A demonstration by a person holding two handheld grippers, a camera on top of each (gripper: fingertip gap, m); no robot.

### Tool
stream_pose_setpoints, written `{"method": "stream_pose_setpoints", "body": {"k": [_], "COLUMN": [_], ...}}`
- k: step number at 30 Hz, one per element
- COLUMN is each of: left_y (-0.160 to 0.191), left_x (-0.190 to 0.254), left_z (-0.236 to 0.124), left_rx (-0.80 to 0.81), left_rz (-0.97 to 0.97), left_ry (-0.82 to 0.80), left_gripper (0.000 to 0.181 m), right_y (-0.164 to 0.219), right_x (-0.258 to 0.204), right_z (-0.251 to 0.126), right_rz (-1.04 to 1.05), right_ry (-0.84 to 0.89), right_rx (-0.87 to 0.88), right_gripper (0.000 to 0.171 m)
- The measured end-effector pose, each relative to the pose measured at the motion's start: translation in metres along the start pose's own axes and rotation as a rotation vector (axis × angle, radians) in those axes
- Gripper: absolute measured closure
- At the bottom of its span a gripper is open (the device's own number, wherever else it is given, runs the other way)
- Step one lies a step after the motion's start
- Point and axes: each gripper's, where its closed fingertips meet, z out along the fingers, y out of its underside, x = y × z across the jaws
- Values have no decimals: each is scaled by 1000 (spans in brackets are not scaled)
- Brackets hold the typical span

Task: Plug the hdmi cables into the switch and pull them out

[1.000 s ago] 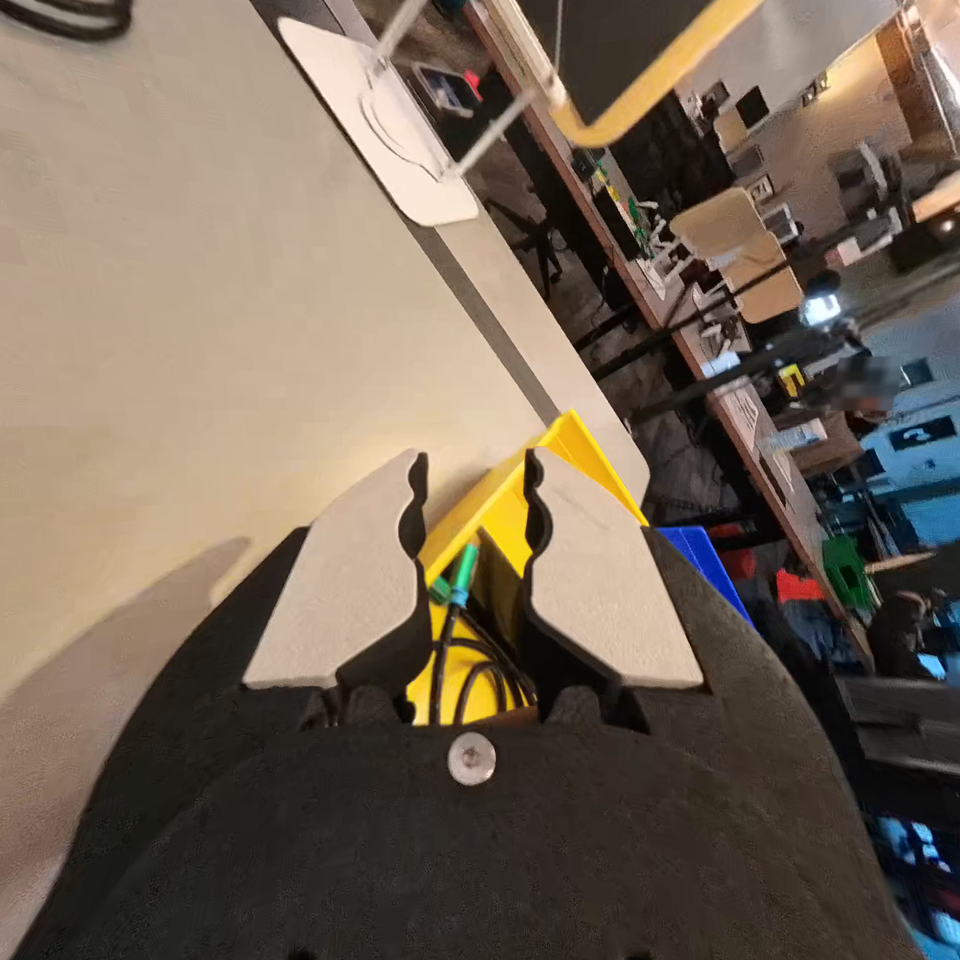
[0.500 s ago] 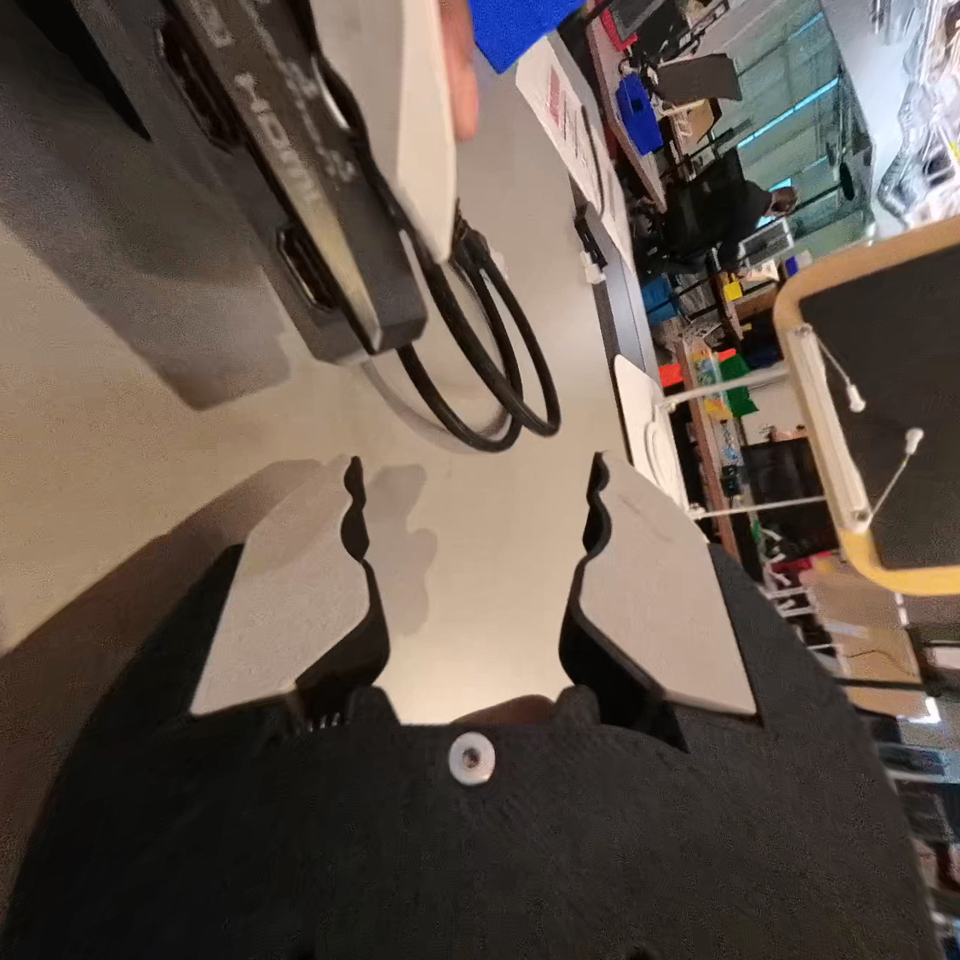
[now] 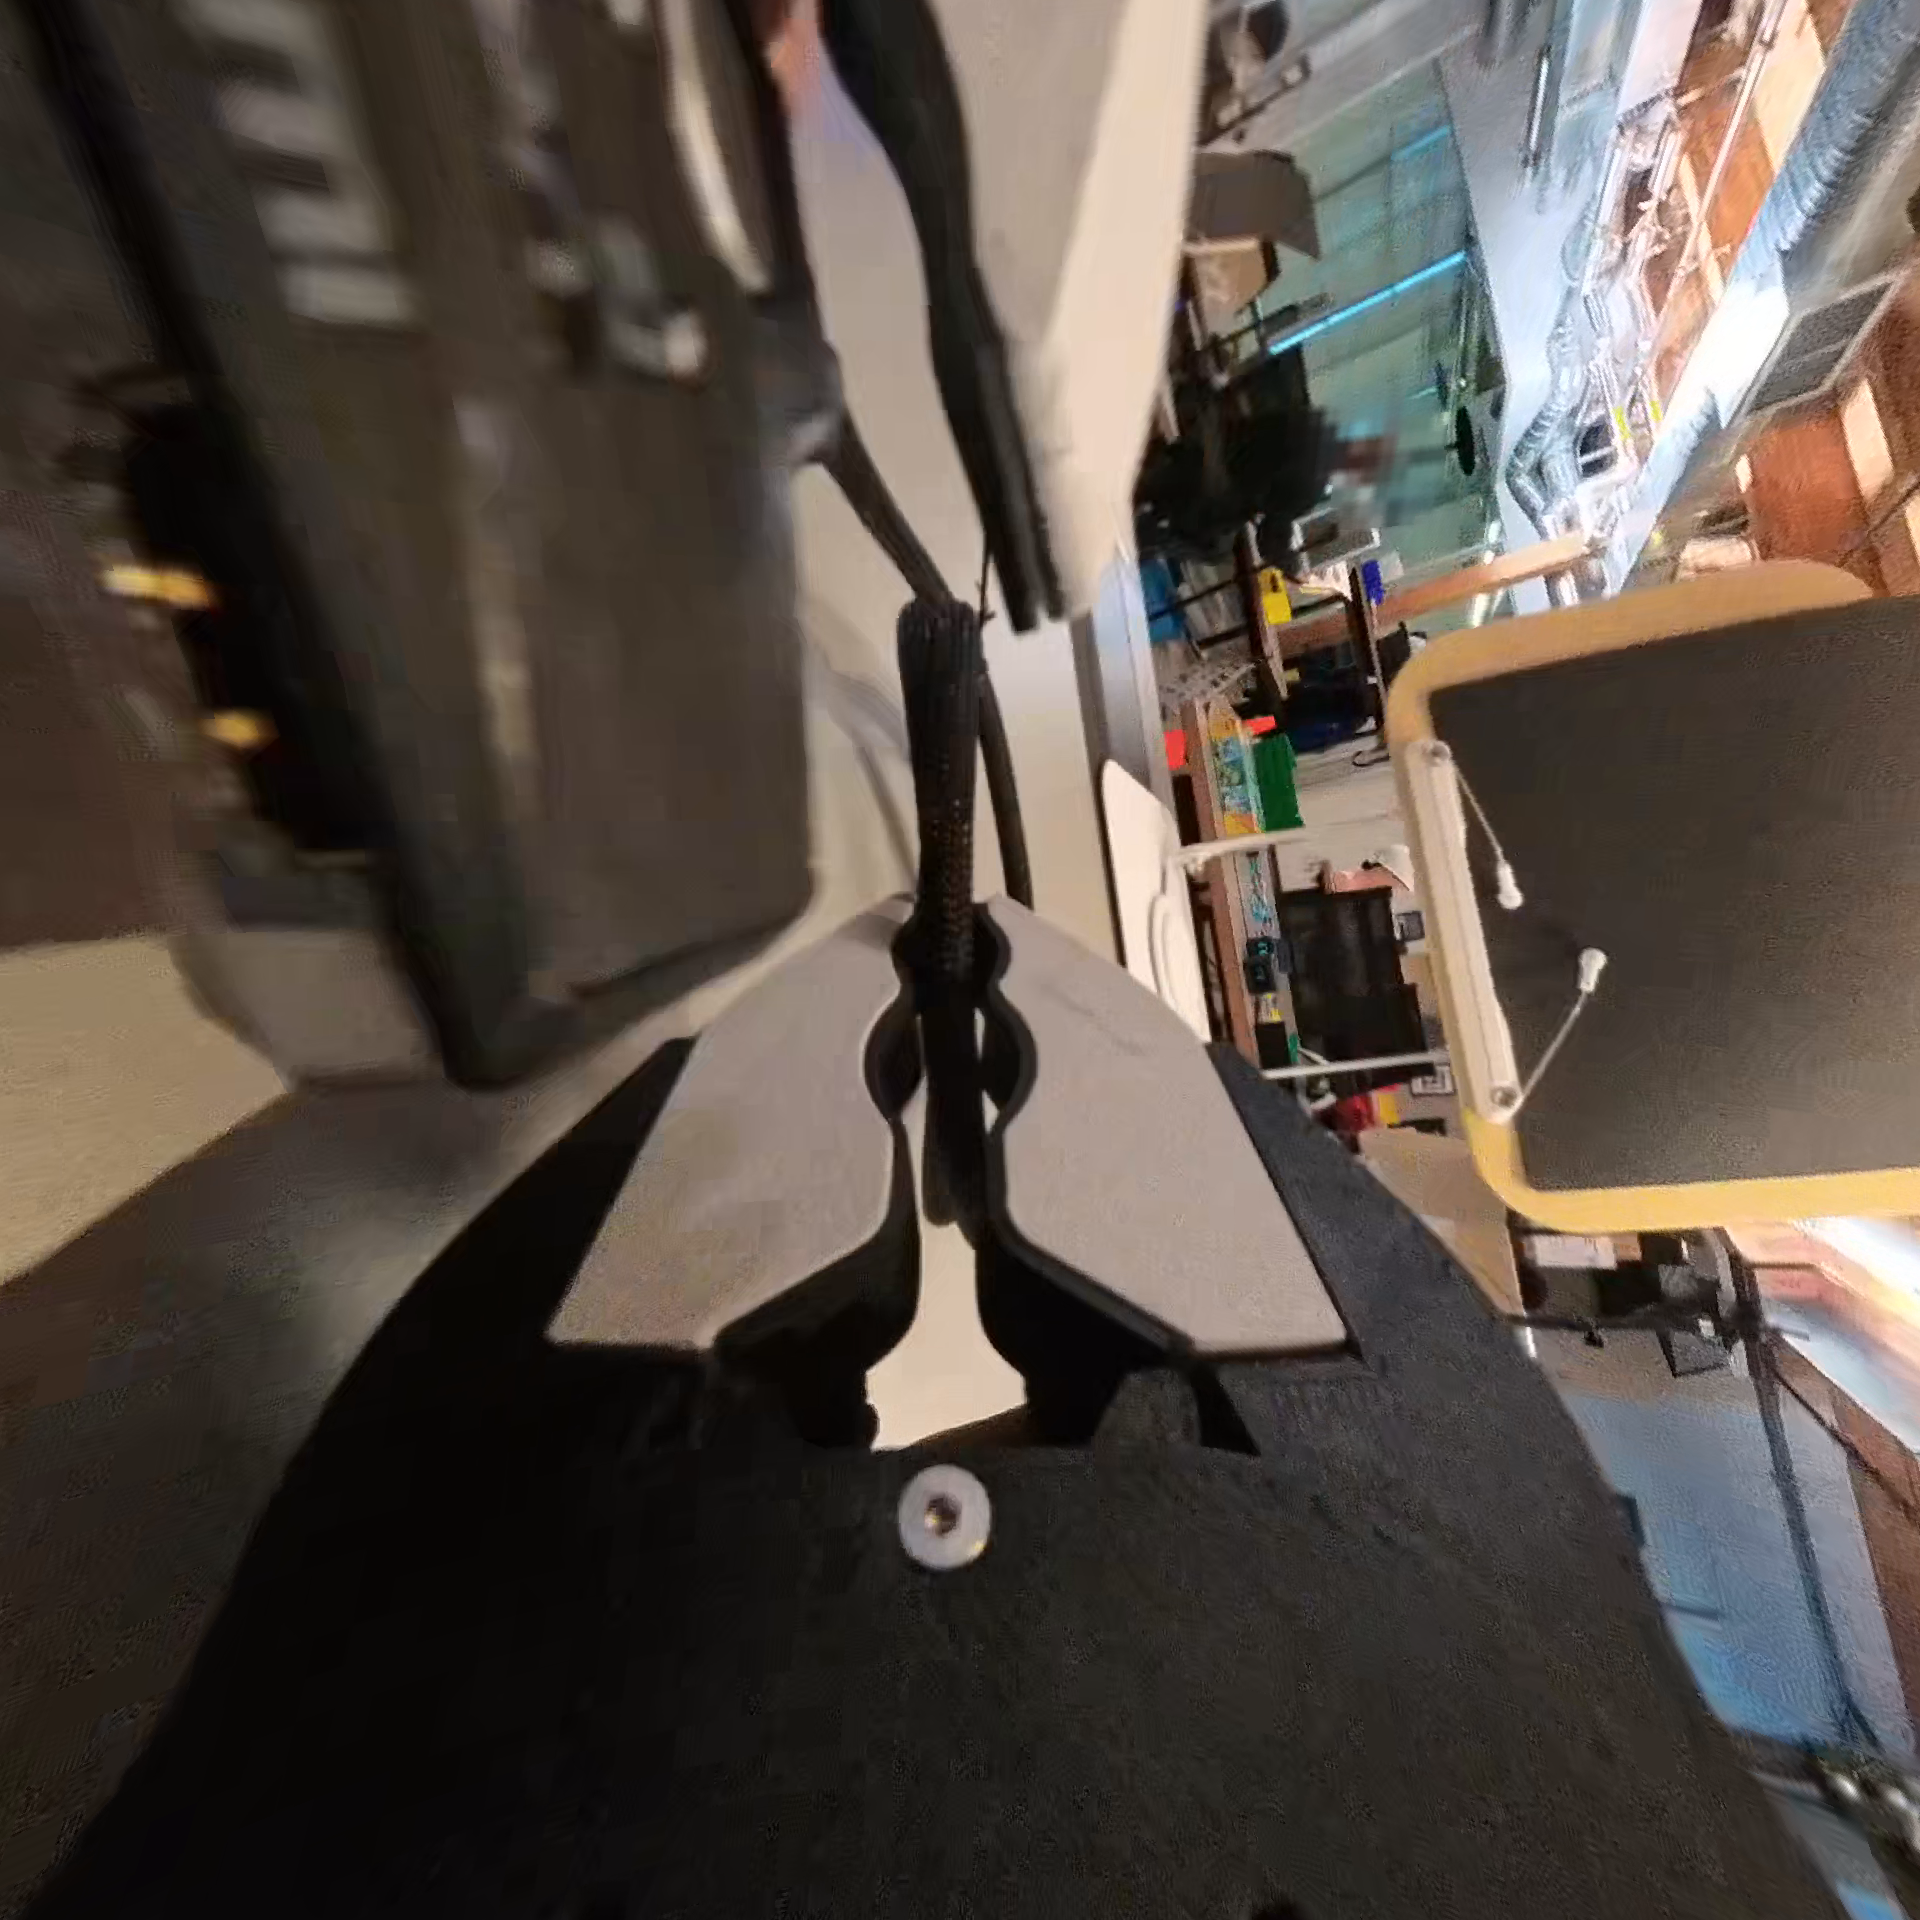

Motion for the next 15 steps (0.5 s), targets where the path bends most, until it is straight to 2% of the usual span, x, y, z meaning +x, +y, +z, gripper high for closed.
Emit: {"method": "stream_pose_setpoints", "body": {"k": [1, 6, 15], "left_y": [5, 31, 61], "left_x": [0, -1, -2], "left_z": [2, 8, 13], "left_rx": [-20, -139, -290], "left_rz": [-9, -29, -29], "left_ry": [2, -13, -29], "left_gripper": [139, 118, 112], "right_y": [4, 25, 30], "right_x": [7, 39, 103], "right_z": [-2, -15, -50], "right_rz": [18, 75, 119], "right_ry": [19, 132, 303], "right_rx": [-13, -72, -99], "right_gripper": [165, 165, 165]}}
